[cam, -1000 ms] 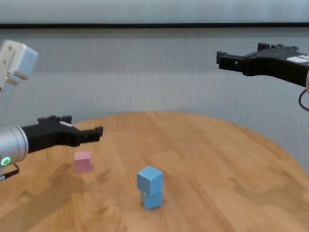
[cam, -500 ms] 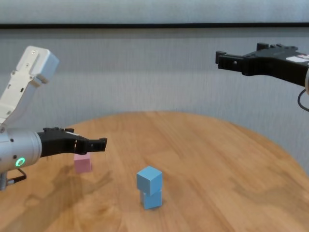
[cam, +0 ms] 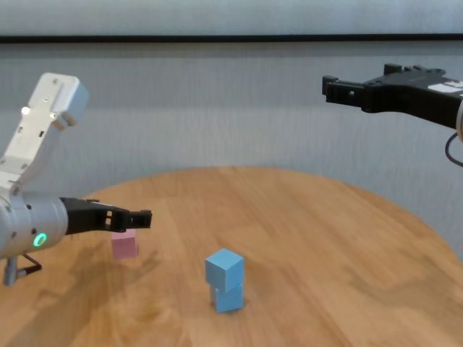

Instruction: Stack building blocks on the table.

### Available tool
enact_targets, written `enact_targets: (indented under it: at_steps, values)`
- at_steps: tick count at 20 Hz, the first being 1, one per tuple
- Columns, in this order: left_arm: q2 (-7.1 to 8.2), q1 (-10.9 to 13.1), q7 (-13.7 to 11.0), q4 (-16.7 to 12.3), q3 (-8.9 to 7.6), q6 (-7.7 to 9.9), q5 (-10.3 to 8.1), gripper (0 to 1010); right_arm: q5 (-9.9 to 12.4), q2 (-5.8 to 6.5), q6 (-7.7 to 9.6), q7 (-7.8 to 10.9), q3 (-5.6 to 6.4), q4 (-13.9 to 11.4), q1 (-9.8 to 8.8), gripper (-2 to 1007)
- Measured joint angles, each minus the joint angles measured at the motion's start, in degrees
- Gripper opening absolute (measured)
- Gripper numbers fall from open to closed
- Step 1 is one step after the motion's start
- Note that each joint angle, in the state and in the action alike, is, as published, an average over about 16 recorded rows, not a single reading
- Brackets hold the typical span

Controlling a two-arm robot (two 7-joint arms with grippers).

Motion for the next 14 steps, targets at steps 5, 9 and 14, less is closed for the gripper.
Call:
enact_targets:
  at_steps: [5,9,14]
  values:
    - [-1.83,-0.7,1.1,1.9,-0.8,0.94,0.31,1000,0.0,-0.01,0.03,0.0,-0.02,0.0,0.02,1005]
    - [-2.91,-1.3,1.7,3.2,-1.25,1.15,0.82,1000,0.0,-0.02,0.05,0.0,-0.03,0.0,0.03,1005]
    - [-3.54,-1.5,2.4,3.6,-1.73,1.77,1.66,1000,0.0,-0.02,0.07,-0.01,-0.03,0.0,0.03,1004]
